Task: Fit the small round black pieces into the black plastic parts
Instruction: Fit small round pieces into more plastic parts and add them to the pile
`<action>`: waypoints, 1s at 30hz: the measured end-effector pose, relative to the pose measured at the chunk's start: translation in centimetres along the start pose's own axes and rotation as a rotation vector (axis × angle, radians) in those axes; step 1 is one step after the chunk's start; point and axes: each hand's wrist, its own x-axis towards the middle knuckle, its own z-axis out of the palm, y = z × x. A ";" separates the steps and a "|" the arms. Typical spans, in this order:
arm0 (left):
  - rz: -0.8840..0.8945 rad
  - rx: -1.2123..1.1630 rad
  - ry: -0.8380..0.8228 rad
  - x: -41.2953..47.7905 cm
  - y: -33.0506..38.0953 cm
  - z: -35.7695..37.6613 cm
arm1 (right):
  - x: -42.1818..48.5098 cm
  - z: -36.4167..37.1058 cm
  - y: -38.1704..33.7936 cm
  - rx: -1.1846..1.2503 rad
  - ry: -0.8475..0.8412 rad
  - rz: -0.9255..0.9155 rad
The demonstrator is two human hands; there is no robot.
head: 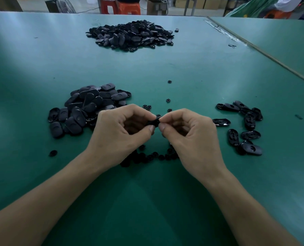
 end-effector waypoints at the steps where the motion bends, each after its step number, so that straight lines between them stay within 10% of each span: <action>1: 0.002 0.004 0.001 0.0 0.0 0.0 | 0.0 0.0 0.0 -0.009 -0.002 -0.001; 30: 0.017 0.017 -0.015 0.2 0.0 0.2 | -0.2 0.2 -0.1 -0.146 -0.023 -0.090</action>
